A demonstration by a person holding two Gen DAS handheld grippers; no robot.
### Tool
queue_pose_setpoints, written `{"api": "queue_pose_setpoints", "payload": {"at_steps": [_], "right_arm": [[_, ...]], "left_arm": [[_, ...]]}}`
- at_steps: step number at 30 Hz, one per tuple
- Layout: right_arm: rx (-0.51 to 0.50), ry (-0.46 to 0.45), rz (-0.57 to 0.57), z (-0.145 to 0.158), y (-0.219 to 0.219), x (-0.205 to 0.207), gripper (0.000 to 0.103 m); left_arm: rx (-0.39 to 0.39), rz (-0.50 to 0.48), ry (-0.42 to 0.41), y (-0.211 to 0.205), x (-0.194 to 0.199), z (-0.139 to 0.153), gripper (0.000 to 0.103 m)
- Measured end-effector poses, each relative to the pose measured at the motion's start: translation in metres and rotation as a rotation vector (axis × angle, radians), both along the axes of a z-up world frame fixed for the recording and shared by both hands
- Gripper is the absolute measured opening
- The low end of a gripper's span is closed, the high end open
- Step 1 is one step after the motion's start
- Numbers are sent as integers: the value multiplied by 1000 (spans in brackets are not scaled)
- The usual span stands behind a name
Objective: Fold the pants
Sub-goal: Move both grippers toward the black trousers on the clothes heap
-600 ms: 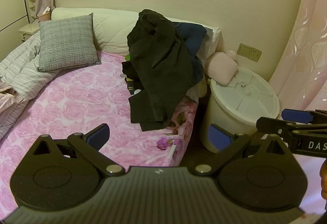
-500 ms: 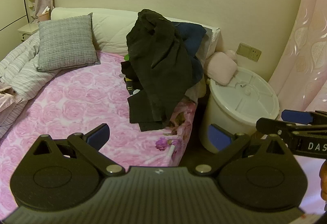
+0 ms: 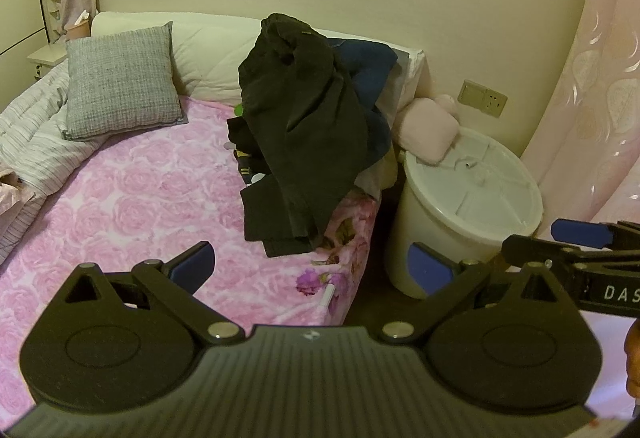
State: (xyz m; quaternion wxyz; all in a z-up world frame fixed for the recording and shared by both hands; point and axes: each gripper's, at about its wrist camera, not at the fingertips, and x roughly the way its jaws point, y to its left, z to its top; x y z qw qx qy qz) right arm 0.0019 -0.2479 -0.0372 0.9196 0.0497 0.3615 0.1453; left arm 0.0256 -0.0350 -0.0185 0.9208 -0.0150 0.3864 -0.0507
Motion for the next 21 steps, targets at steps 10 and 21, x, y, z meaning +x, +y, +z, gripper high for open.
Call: {"api": "queue_pose_setpoints", "payload": {"at_steps": [10,21], "right_arm": [[-12,34,8,-11,0,20,76],[-19,102,-41,-48,-21,89,76]], "left_arm": [[-38,15,45,12,19,-18,101],[-139,69,79,33,93,-81,101]]}}
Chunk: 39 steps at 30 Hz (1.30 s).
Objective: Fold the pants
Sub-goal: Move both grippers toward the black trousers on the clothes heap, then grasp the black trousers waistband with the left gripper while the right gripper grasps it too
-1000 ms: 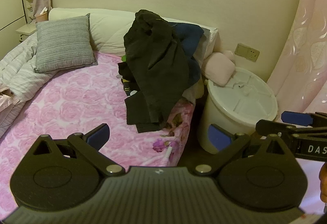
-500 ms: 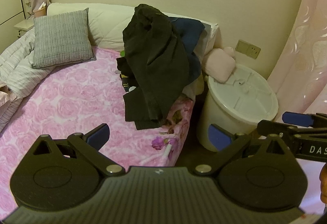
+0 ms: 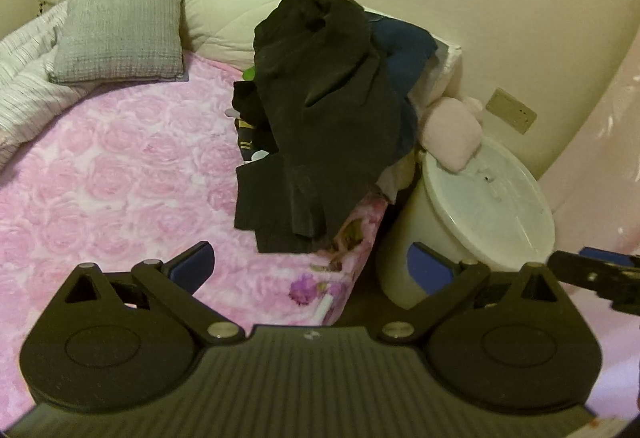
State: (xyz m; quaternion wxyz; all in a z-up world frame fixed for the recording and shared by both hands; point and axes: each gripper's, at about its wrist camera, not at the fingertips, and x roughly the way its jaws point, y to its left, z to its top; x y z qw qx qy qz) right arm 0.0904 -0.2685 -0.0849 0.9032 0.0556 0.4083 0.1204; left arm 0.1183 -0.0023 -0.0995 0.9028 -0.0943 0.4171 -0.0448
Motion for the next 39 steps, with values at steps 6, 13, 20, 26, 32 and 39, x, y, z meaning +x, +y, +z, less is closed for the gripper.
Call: {"api": "queue_pose_setpoints", "payload": {"at_steps": [6,13,20,26,32,39], "right_arm": [[-19,46,-54,-17,-23,70,76],[-61,112,-119,-33,-49,166,76],[-106,190,-141,-55,-57,249,76],[-123,234,-138,-71,-50,293,76],[-88,240,-112,-76,-37,322,76],[17,151,10,-70,-9,361,76]], "left_arm": [[-114,10,32,2,82,-53,101],[-136,-18,55,1,175,-118,101],[-168,-31,77,7,254,-172,101],[-420,33,76,29,289,-183,88],[-424,-53,17,25,308,-145,8],[-351,-40,-8,30,301,-116,7]]}}
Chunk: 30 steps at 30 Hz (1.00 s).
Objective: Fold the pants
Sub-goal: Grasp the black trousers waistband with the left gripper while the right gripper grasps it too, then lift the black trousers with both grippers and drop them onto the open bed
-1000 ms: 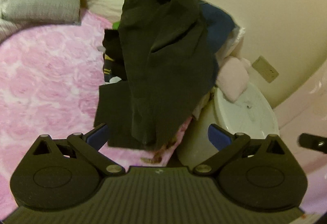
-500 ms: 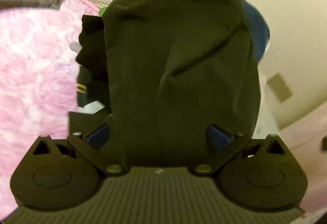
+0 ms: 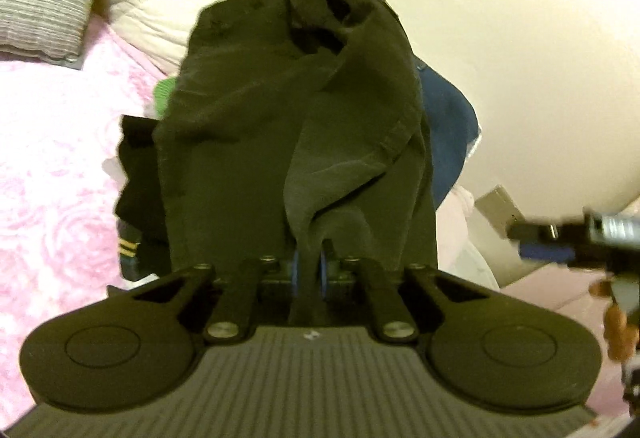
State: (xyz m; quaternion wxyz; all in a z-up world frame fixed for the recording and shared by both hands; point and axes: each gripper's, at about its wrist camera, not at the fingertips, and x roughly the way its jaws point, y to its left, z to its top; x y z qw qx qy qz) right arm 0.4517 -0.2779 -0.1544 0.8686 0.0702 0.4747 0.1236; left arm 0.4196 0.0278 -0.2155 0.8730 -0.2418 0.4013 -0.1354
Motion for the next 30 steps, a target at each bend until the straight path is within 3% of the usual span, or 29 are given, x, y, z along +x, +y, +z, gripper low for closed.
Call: {"api": "queue_pose_setpoints", "payload": {"at_steps": [4,7,9,12,14,16,18,19,21,22,23,25,26,28,29,30], "right_arm": [[47,-57,70,10,23,37,76],[73,-112,128,15,39,69,76],[111,-120,149,15,46,94,76],[155,-96,159,8,50,135,76],[177,-74,141,1,49,159,76],[241,-32,142,-7,42,181,76],[308,17,156,-17,38,199,76],[337,39,167,-20,38,204,76],[380,68,193,-24,37,212,76],[395,69,215,-25,38,217,75],[410,60,247,-25,40,220,49],[367,37,310,-20,46,221,39],[355,19,340,-15,48,220,25],[356,-21,372,-1,47,212,17],[388,-23,484,7,48,205,11],[408,-86,519,22,48,195,11]], "left_arm": [[34,46,13,7,-7,3,7],[57,137,51,13,-9,-6,12],[46,211,101,20,-9,-18,44],[0,275,184,22,-9,-39,74],[-41,298,219,18,-12,-54,84],[-83,328,233,13,-12,-65,84],[-115,349,219,5,-10,-73,83],[-105,356,223,0,-7,-77,77],[-90,348,218,-11,-3,-81,43],[-87,342,205,-14,-2,-79,33],[-74,346,195,-15,-2,-74,20],[-19,362,190,-15,-7,-58,12],[-11,382,172,-14,-11,-49,7],[-14,451,122,-9,-26,-25,5],[-8,478,91,-6,-32,-12,4],[6,498,60,-4,-38,1,4]]}}
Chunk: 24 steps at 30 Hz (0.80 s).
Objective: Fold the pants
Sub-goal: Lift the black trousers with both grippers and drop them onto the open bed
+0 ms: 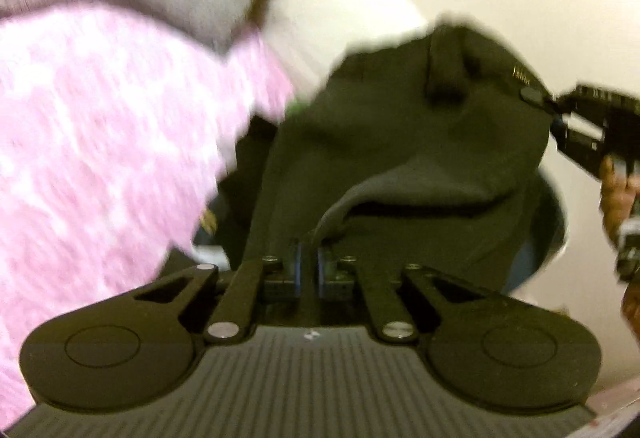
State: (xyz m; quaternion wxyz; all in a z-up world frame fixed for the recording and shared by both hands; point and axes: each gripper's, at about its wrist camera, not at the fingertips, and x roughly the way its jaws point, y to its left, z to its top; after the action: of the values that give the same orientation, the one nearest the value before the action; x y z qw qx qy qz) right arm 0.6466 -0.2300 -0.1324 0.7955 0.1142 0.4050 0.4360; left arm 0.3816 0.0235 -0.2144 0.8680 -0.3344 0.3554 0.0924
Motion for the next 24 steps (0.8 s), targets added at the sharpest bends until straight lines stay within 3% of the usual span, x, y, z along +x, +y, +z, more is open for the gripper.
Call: {"api": "queue_pose_setpoints", "payload": {"at_steps": [4,8,16,17,20,24], "right_arm": [[73,-195,133,60,18,-46,11],[226,-236,281,109,36,-103,11],[522,-334,521,196,106,-254,10],[491,-415,272,206,112,-275,10],[605,-476,290,240,164,-342,10],[716,-486,270,286,239,-430,10]], "left_arm": [[91,129,-133,18,-34,58,4],[153,303,-268,53,-87,111,3],[379,547,-474,136,-230,220,3],[397,562,-491,149,-249,231,3],[469,591,-530,192,-306,270,3],[558,630,-580,248,-380,332,3]]}}
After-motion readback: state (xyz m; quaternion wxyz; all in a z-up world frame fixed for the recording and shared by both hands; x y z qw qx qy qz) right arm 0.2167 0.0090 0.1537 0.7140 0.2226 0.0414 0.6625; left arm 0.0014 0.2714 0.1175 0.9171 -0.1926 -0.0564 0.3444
